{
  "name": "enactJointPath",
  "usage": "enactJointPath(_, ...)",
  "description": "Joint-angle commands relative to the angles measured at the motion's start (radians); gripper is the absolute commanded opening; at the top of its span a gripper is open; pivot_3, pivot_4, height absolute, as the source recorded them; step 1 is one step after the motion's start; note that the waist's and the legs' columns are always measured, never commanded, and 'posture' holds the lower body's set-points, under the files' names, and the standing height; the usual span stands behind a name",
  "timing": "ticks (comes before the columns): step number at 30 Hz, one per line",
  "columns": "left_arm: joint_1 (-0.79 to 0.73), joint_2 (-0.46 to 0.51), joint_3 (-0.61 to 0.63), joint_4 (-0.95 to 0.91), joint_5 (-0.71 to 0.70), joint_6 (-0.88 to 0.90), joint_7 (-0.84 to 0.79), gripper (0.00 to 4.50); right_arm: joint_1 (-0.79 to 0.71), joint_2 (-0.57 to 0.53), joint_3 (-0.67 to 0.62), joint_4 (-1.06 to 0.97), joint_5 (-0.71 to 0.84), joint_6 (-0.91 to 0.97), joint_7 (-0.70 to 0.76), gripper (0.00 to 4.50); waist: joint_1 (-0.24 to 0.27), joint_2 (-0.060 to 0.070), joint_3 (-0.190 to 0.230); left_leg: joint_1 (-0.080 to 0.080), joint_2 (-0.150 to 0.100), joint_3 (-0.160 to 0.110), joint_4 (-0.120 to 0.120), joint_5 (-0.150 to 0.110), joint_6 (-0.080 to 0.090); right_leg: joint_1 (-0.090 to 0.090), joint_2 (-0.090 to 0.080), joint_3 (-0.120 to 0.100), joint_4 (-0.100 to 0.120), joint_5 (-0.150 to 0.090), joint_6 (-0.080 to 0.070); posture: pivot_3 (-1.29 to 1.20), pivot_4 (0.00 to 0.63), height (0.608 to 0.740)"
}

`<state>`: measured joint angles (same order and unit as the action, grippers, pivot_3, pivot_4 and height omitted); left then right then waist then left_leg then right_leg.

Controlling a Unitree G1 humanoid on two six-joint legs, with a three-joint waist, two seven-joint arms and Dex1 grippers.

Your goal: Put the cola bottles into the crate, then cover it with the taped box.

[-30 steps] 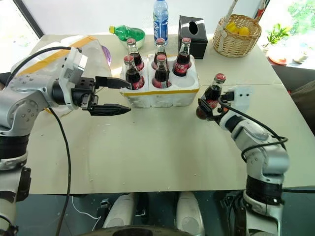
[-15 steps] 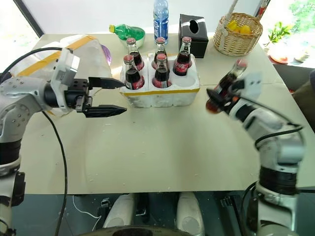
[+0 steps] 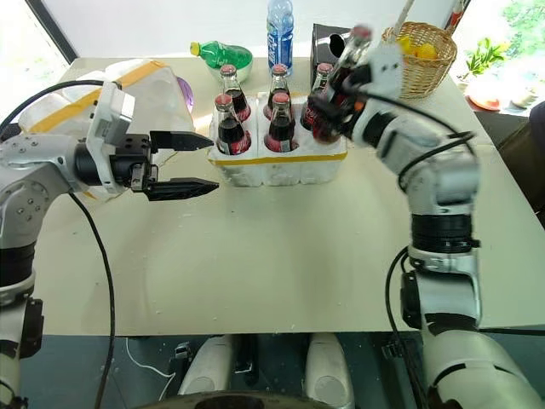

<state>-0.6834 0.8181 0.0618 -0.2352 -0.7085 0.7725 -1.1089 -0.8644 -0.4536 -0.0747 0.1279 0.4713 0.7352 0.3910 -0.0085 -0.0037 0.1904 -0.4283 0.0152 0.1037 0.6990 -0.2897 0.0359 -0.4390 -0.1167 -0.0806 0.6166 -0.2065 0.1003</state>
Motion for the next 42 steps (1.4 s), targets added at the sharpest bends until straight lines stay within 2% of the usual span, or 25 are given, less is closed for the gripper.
enactJointPath(1, -0.014, 0.013, 0.032, -0.029, -0.015, -0.001, 0.010, 4.50, -0.051, 0.005, 0.012, 0.032, -0.072, -0.116, 0.010, 2.83, -0.001, 0.000, 0.000, 0.000, 0.000, 0.000, 0.000, 0.000, 0.000, 0.000, 0.000, 0.000, 0.000, 0.000, 0.000, 0.00, 0.150, 0.740)
enactJointPath(5, 0.005, 0.031, 0.055, -0.043, -0.023, 0.012, 0.023, 4.50, -0.025, 0.027, 0.057, 0.098, -0.108, -0.103, 0.039, 2.83, -0.006, 0.000, 0.000, 0.000, 0.000, 0.000, -0.001, 0.000, 0.000, 0.000, 0.001, 0.000, 0.000, 0.000, 0.000, 0.00, 0.150, 0.740)
enactJointPath(7, 0.017, 0.042, 0.069, -0.044, -0.024, 0.015, 0.029, 4.50, -0.016, 0.033, 0.071, 0.108, -0.127, -0.101, 0.047, 3.89, -0.007, 0.000, 0.000, 0.001, 0.000, 0.000, 0.000, 0.000, 0.000, 0.000, 0.001, 0.000, 0.000, 0.000, 0.000, 0.00, 0.150, 0.740)
enactJointPath(9, 0.033, 0.056, 0.088, -0.049, -0.029, 0.020, 0.035, 4.50, -0.014, 0.035, 0.074, 0.094, -0.136, -0.100, 0.058, 4.47, -0.008, 0.000, 0.000, 0.001, 0.001, 0.000, 0.000, 0.000, -0.001, 0.000, 0.001, 0.000, 0.000, 0.000, 0.000, 0.00, 0.150, 0.740)
enactJointPath(14, 0.113, 0.119, 0.194, -0.080, -0.059, 0.050, 0.061, 4.50, -0.035, -0.026, 0.013, -0.011, -0.081, -0.041, 0.134, 4.47, -0.009, 0.000, 0.000, 0.001, 0.001, 0.000, -0.001, 0.000, -0.001, 0.000, 0.001, 0.000, 0.000, 0.000, 0.000, 0.00, 0.150, 0.740)
enactJointPath(20, 0.263, 0.305, 0.476, -0.079, -0.108, 0.151, 0.029, 4.50, -0.093, -0.324, -0.083, -0.094, 0.058, 0.062, 0.432, 4.47, -0.004, 0.000, 0.001, 0.001, 0.001, 0.000, -0.001, 0.000, -0.001, 0.000, 0.000, 0.000, -0.002, 0.000, 0.000, 0.00, 0.150, 0.740)
enactJointPath(22, 0.364, 0.395, 0.566, -0.027, -0.037, 0.127, -0.046, 4.50, -0.116, -0.418, -0.097, -0.063, 0.091, 0.086, 0.534, 4.47, -0.008, 0.000, 0.001, 0.001, 0.001, 0.000, -0.001, 0.000, 0.000, 0.000, 0.000, 0.000, -0.003, 0.000, 0.000, 0.00, 0.150, 0.740)
enactJointPath(25, 0.525, 0.510, 0.640, 0.156, 0.132, -0.020, -0.180, 4.50, -0.159, -0.496, -0.115, -0.021, 0.146, 0.122, 0.648, 4.47, -0.014, 0.001, 0.001, 0.004, 0.001, 0.002, -0.002, 0.000, -0.001, -0.001, 0.000, 0.000, -0.002, -0.001, -0.001, 0.00, 0.150, 0.740)
enactJointPath(28, 0.569, 0.599, 0.568, 0.414, 0.260, -0.231, -0.268, 4.50, -0.163, -0.515, -0.123, -0.032, 0.206, 0.143, 0.746, 4.47, -0.018, 0.001, 0.001, 0.005, 0.002, 0.004, -0.004, 0.000, -0.001, -0.002, 0.000, 0.000, -0.001, -0.002, -0.003, 0.00, 0.150, 0.740)
enactJointPath(31, 0.474, 0.641, 0.409, 0.635, 0.339, -0.402, -0.305, 4.50, -0.126, -0.511, -0.113, -0.076, 0.226, 0.128, 0.797, 4.47, -0.012, 0.001, 0.001, 0.005, 0.003, 0.004, -0.005, 0.000, -0.001, -0.003, 0.000, 0.000, 0.000, -0.002, -0.004, 0.00, 0.150, 0.740)
enactJointPath(33, 0.218, 0.599, 0.206, 0.850, 0.475, -0.517, -0.297, 4.50, -0.089, -0.487, -0.101, -0.116, 0.233, 0.129, 0.788, 4.47, -0.001, 0.000, 0.000, 0.003, 0.003, 0.005, -0.005, 0.000, -0.001, -0.004, -0.001, 0.000, 0.000, -0.002, -0.004, 0.00, 0.150, 0.740)
enactJointPath(37, -0.190, 0.499, -0.016, 1.163, 0.680, -0.664, -0.263, 4.50, -0.045, -0.472, -0.110, -0.164, 0.250, 0.143, 0.768, 4.47, 0.018, -0.002, 0.000, 0.001, 0.000, 0.007, -0.001, 0.000, -0.001, -0.003, -0.001, -0.002, 0.001, -0.001, -0.003, 0.00, 0.150, 0.740)
enactJointPath(39, -0.324, 0.456, -0.074, 1.278, 0.747, -0.713, -0.242, 4.50, -0.027, -0.472, -0.117, -0.182, 0.257, 0.151, 0.755, 4.47, 0.023, -0.003, -0.001, -0.001, -0.001, 0.008, 0.000, 0.000, 0.000, -0.003, -0.001, -0.002, 0.001, 0.000, -0.001, 0.00, 0.150, 0.740)
enactJointPath(42, -0.416, 0.399, -0.143, 1.401, 0.826, -0.764, -0.234, 4.50, 0.007, -0.478, -0.140, -0.223, 0.276, 0.171, 0.721, 4.47, 0.019, -0.005, -0.002, -0.001, -0.001, 0.009, 0.001, -0.001, 0.002, -0.003, -0.001, -0.002, 0.002, 0.000, 0.000, 0.00, 0.150, 0.740)
